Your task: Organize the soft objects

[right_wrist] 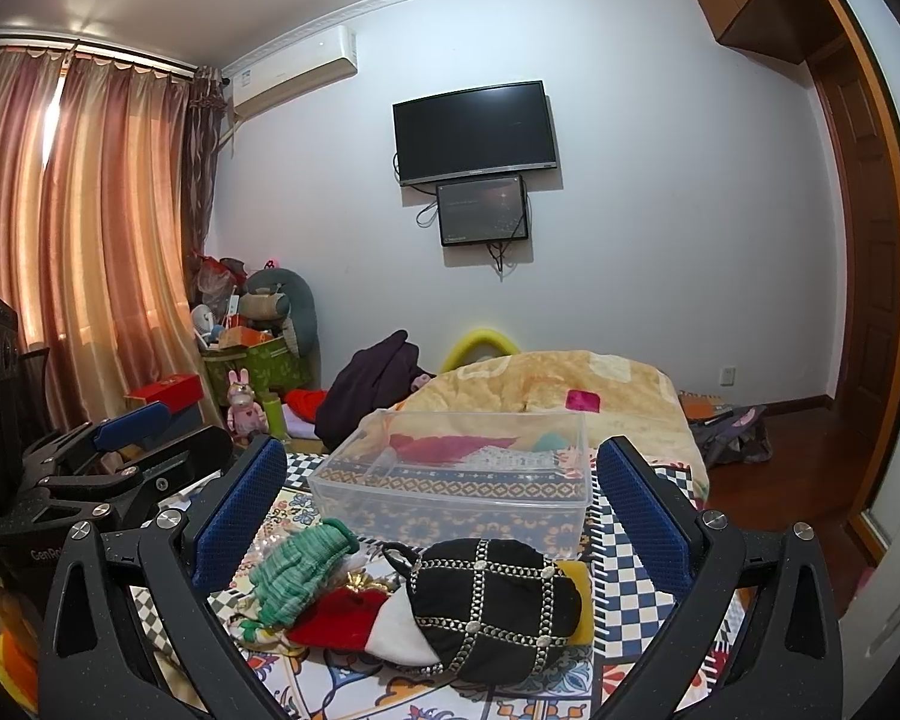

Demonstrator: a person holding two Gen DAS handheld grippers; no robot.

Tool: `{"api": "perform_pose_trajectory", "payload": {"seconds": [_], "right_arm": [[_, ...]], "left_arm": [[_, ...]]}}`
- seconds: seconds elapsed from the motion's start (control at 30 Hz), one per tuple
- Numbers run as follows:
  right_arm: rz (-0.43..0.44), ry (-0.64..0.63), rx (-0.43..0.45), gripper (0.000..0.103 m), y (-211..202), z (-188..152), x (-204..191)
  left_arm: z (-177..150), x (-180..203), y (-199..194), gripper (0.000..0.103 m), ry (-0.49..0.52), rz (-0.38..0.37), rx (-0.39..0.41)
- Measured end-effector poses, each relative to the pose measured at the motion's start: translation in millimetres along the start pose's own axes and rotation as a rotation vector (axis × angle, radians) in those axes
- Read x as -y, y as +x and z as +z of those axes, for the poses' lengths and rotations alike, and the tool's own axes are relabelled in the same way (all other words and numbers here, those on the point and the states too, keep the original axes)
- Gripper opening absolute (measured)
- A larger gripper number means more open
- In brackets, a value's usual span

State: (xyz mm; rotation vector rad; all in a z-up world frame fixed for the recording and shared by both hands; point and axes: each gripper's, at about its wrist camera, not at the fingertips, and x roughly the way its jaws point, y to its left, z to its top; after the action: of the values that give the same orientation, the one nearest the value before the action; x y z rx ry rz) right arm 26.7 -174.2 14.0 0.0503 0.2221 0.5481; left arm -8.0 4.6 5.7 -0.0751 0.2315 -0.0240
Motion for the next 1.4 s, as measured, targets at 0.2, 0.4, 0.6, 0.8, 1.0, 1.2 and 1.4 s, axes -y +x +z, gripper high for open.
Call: {"api": "perform_pose_trajectory", "payload": {"seconds": [0.2, 0.4, 0.6, 0.8, 1.0, 1.2, 1.4], "right_arm": [[0.001, -0.002, 0.004, 0.103, 0, 0, -2], [-0.003, 0.000, -0.012, 0.103, 5, -1, 0], [0.002, 0.010, -0.113, 0.103, 24, -12, 7], [0.000, 0.027, -0.230, 0.103, 44, -36, 17], [-0.016, 0.055, -0.332, 0.100, 59, -63, 30], [0.004, 0.065, -0.406, 0.081, 71, -74, 33], [-0.011, 0.029, -0.411, 0.066, 74, -80, 29]], "left_arm": [[1, 0, 0, 0.103, 0.000, 0.000, -0.001], [-1, 1, 6, 0.103, 0.005, 0.011, -0.026], [-18, 0, 31, 0.103, 0.013, 0.011, -0.146], [-43, -21, 54, 0.103, -0.030, 0.001, -0.255], [-65, -39, 73, 0.101, -0.060, 0.028, -0.323], [-82, -49, 91, 0.081, -0.081, 0.015, -0.391], [-92, -47, 98, 0.059, -0.069, 0.005, -0.423]]}}
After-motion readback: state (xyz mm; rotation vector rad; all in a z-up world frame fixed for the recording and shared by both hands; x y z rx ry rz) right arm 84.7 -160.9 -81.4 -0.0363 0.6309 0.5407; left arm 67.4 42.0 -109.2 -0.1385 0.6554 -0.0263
